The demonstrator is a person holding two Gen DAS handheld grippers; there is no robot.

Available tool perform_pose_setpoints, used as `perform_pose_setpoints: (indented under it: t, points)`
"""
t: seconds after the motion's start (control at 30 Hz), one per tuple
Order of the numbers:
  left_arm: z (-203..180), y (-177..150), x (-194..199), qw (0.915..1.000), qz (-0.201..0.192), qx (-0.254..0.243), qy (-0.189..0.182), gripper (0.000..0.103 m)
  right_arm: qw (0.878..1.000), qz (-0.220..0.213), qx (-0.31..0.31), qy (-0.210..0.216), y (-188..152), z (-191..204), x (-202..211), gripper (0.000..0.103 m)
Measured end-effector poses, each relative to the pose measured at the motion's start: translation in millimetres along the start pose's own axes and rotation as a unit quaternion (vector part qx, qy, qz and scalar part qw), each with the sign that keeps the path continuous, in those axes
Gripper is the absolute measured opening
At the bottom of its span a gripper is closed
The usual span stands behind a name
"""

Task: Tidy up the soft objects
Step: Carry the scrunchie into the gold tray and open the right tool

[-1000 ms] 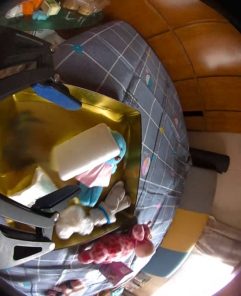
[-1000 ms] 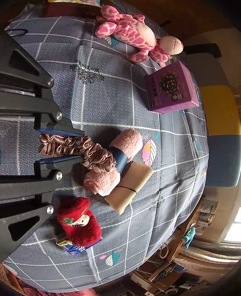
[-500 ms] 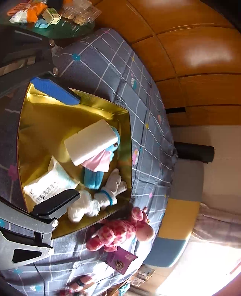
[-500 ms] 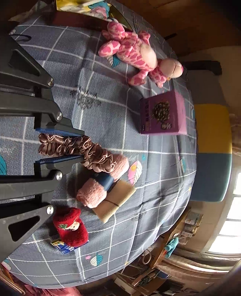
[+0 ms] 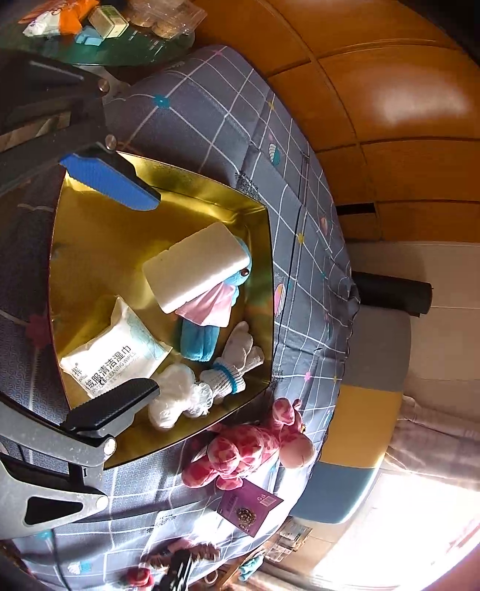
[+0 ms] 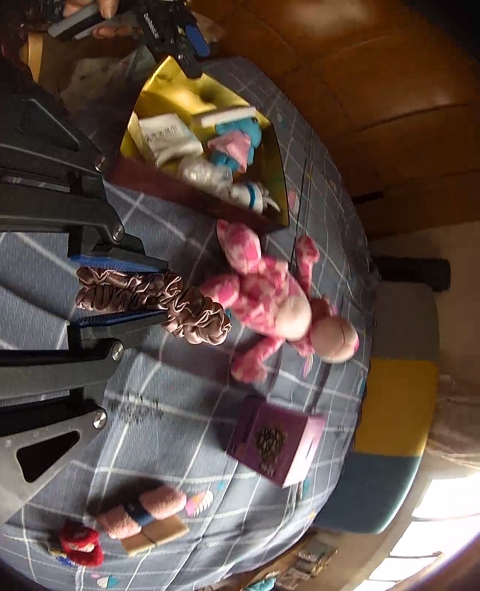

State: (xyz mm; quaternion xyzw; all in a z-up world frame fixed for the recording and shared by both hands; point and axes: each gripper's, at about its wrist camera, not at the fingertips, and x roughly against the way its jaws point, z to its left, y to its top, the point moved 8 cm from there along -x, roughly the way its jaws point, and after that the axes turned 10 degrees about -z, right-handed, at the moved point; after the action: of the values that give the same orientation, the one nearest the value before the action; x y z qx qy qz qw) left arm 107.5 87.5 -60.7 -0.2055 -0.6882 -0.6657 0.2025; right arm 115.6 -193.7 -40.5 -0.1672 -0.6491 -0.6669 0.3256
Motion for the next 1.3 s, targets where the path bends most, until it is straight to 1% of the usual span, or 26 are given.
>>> perform_pose_setpoints:
  t: [0.17,0.3,0.37,0.5,0.6,0.7,0.83,0.9,0.97,1.13,1.23,1.3]
  points:
    - [4,0,1,1.0000,-0.002,0.007,-0.003,0.093,0.996,0.028,0.022,0.077,-4,70,-32,0.018]
    - [10,2,0,0.9999,-0.004,0.016,0.001,0.093,0.992,0.038,0.033,0.112,1,116,-59,0.018]
    - [15,3,0,0.9998,-0.005,0.020,0.005,0.093,0.991,0.044,0.037,0.123,4,135,-75,0.018]
    - [26,2,-3,0.9994,-0.003,0.033,0.010,0.093,0.989,0.060,0.040,0.132,8,165,-108,0.018]
    - [31,3,-5,0.9992,-0.001,0.039,0.012,0.093,0.988,0.070,0.039,0.132,8,181,-134,0.022]
    - [35,2,-7,0.9990,0.000,0.043,0.014,0.093,0.987,0.086,0.034,0.128,3,188,-156,0.024]
    - [39,1,-10,0.9988,0.003,0.045,0.017,0.093,0.986,0.098,0.020,0.134,-4,190,-166,0.032]
    - [39,0,-11,0.9988,0.006,0.046,0.017,0.093,0.985,0.100,0.012,0.141,-5,189,-165,0.037]
    - [39,-1,-12,0.9988,0.008,0.046,0.017,0.093,0.984,0.102,0.004,0.143,-6,188,-164,0.044]
    - [36,-1,-11,0.9990,0.006,0.042,0.017,0.093,0.986,0.092,-0.009,0.138,-4,179,-153,0.047]
    - [35,0,-10,0.9990,0.005,0.040,0.016,0.093,0.987,0.079,-0.019,0.139,0,176,-145,0.055]
    - [35,1,-8,0.9991,0.004,0.039,0.015,0.093,0.988,0.072,-0.022,0.135,1,174,-139,0.056]
